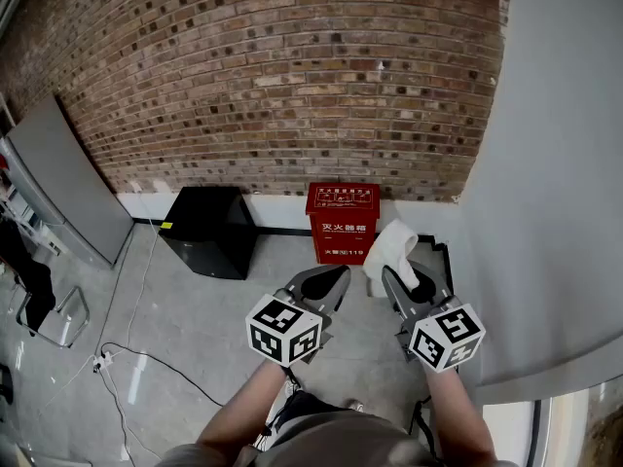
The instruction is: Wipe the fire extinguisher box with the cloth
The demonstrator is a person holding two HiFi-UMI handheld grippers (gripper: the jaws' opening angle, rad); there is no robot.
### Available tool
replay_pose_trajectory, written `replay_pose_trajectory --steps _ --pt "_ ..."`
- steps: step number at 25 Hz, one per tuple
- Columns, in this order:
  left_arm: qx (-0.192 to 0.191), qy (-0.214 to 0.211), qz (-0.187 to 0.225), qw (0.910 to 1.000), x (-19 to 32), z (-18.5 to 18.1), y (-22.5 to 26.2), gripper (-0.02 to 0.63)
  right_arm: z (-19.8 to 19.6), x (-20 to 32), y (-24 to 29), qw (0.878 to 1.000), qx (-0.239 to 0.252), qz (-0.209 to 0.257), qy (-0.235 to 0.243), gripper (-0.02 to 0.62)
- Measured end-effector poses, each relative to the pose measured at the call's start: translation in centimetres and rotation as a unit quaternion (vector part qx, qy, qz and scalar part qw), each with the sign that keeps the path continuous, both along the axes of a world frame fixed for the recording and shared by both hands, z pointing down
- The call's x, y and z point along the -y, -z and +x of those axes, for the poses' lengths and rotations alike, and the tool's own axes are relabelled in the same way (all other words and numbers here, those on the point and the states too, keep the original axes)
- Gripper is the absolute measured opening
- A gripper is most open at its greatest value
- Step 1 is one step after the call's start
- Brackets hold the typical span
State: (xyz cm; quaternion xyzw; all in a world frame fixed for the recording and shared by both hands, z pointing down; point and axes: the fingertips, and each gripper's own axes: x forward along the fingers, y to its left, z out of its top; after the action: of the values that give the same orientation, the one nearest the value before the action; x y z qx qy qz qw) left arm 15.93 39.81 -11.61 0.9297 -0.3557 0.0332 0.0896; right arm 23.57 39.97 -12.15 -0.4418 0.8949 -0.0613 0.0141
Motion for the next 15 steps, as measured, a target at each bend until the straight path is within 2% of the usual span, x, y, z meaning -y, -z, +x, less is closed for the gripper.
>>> replay_pose_trajectory --steps 15 --pt "0.007 0.005 -0.005 0.9999 0.1 0.4 -0.1 0.000 1.1 0.4 0.1 1.000 0.007 0.000 -0.008 0.112"
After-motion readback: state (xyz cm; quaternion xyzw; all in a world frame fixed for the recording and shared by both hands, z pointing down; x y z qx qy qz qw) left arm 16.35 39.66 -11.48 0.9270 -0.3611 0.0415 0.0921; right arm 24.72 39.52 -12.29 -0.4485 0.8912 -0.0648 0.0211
